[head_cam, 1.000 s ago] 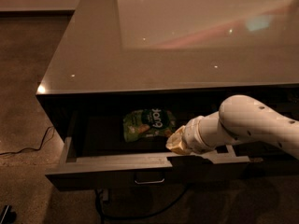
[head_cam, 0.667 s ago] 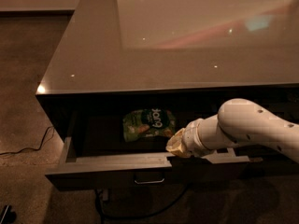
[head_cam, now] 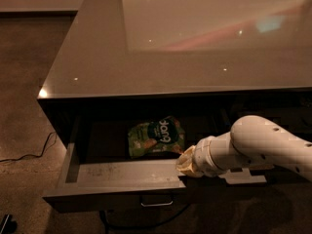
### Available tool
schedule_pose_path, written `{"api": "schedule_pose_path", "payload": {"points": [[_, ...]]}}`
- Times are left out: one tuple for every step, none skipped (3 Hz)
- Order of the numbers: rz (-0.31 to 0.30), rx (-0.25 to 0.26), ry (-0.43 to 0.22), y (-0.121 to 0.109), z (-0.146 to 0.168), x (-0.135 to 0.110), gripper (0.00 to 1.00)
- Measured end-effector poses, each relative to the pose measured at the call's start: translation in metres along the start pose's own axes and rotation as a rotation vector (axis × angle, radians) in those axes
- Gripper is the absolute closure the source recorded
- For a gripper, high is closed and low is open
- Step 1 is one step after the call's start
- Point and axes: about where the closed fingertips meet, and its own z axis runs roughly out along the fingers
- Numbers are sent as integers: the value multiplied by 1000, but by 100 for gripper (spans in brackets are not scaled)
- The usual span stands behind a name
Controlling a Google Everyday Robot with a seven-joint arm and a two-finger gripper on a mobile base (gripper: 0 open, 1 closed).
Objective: Open top drawer
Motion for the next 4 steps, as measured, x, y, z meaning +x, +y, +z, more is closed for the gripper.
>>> {"api": "schedule_pose_path", "payload": {"points": [[11, -27, 11, 10, 6, 8, 100], [23, -45, 21, 21, 5, 14, 100], [31, -45, 30, 28, 2, 19, 100], [30, -47, 19, 26, 4, 15, 100]]}}
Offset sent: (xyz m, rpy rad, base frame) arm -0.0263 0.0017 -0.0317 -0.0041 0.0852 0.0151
